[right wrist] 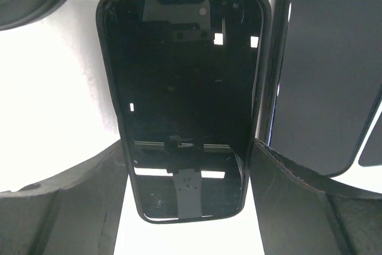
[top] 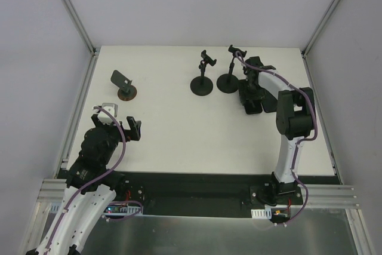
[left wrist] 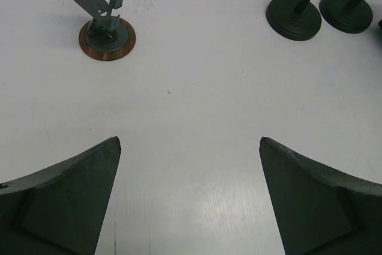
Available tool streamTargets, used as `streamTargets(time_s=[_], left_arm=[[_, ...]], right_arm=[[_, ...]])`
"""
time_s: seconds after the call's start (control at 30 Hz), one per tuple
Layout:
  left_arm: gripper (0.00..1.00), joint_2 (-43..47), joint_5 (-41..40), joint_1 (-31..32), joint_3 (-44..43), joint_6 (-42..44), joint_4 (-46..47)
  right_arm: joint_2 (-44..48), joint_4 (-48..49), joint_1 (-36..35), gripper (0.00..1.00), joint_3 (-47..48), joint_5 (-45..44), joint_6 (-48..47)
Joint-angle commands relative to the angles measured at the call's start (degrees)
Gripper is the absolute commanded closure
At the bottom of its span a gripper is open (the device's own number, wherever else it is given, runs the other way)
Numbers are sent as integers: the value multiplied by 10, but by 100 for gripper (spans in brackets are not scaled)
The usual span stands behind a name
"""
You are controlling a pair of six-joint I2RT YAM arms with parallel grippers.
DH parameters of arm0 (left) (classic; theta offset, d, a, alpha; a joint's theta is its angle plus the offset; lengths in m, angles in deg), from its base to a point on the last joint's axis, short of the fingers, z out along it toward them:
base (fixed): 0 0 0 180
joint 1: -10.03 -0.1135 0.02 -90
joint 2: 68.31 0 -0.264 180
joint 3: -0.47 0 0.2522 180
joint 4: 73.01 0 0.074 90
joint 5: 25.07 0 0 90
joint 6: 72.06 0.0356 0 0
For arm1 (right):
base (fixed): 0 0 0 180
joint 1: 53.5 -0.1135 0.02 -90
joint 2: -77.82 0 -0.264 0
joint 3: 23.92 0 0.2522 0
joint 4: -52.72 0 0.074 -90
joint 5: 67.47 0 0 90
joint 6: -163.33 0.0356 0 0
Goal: Remove the phone from the phone stand
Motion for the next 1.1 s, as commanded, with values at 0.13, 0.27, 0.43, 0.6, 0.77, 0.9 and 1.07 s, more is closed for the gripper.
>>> streamTargets(time_s=[0.13,0.27,0.43,0.6,0.77,0.9,1.07], left_arm=[[1,-5,1,-9,-1,12,22],[1,-5,2,-10,-1,12,22],[1,-6,5,-11,-1,11,22],[1,-7,7,-12,0,10,22],[1,-8,10,-11,-1,10,22],[1,-6,10,-11,0,11,22],[1,-2,11,-11,1,6,23]], right_arm=[[-29,-21,16,48,35,9,-25],[-36,-20,17,40,42,2,-33],[-38,-18,17,25,45,11,-33],[-27,-15,17,14,36,19,-23],[15,13,18,5,9,31,-16],[56,27,17,3,-13,27,-11],[138,45,17,0,-44,14,8]])
